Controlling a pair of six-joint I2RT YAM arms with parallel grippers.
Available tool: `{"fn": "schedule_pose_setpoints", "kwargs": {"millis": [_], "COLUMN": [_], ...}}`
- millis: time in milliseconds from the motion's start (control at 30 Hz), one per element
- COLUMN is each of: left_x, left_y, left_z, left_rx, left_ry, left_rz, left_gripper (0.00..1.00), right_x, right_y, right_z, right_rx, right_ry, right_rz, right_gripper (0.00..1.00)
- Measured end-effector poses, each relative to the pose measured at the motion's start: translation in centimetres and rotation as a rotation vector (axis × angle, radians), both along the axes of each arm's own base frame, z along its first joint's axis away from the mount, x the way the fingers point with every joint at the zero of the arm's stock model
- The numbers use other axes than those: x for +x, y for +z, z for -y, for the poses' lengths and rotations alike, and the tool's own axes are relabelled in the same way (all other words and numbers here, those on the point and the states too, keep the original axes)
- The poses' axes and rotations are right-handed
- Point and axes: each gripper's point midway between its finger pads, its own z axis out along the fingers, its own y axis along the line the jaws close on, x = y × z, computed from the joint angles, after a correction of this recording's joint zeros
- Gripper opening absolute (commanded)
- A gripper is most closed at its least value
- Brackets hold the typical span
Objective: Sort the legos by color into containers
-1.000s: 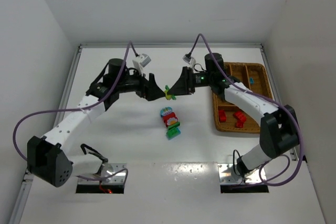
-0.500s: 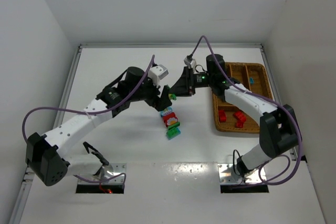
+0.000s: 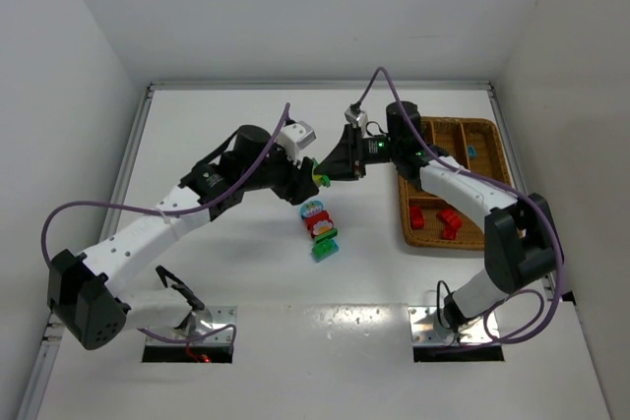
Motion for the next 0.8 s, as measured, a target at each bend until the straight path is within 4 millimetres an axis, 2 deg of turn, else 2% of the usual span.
{"fn": "schedule_pose_setpoints", "kwargs": {"millis": [400, 433, 467, 533, 567, 633, 733, 767, 800], "left_x": [-0.4, -0.4, -0.4, -0.4, -0.4, -0.4, -0.2, -0.2, -0.2], "left_y": [1.7, 1.9, 2.0, 2.0, 2.0, 2.0, 2.0, 2.0, 2.0], "left_z": [1.1, 1.2, 1.2, 1.1, 1.1, 1.1, 1.0, 0.9, 0.9], "left_rx": [-0.063, -0.066, -0.067, -0.066, -0.065, -0.062, -0.063, -0.063, -0.063], "left_ry": [-0.063, -0.065, -0.070, -0.068, -0.071, -0.074, -0.072, -0.072, -0.072], "left_rz": [0.023, 0.025, 0.026, 0.025, 0.029, 0.033, 0.034, 0.034, 0.033], "left_gripper": [0.59, 0.56, 0.48, 0.40, 0.32, 0.23, 0.14, 0.04, 0.00], "right_x": [0.0, 0.0, -0.1, -0.2, -0.1, -0.1, -0.1, -0.1, -0.1], "right_y": [-0.4, -0.4, -0.4, -0.4, -0.4, -0.4, -0.4, -0.4, -0.4], "right_z": [-0.2, -0.2, -0.3, -0.3, -0.3, -0.3, -0.3, -0.3, -0.3], "right_rx": [-0.002, -0.003, -0.003, -0.001, -0.003, -0.003, -0.002, -0.002, -0.003], "right_ry": [0.005, 0.007, 0.009, 0.011, 0.006, 0.006, 0.005, 0.004, 0.004], "right_rz": [-0.016, -0.016, -0.017, -0.025, -0.032, -0.038, -0.041, -0.043, -0.045], "right_gripper": [0.16, 0.16, 0.16, 0.16, 0.16, 0.16, 0.16, 0.16, 0.16]}}
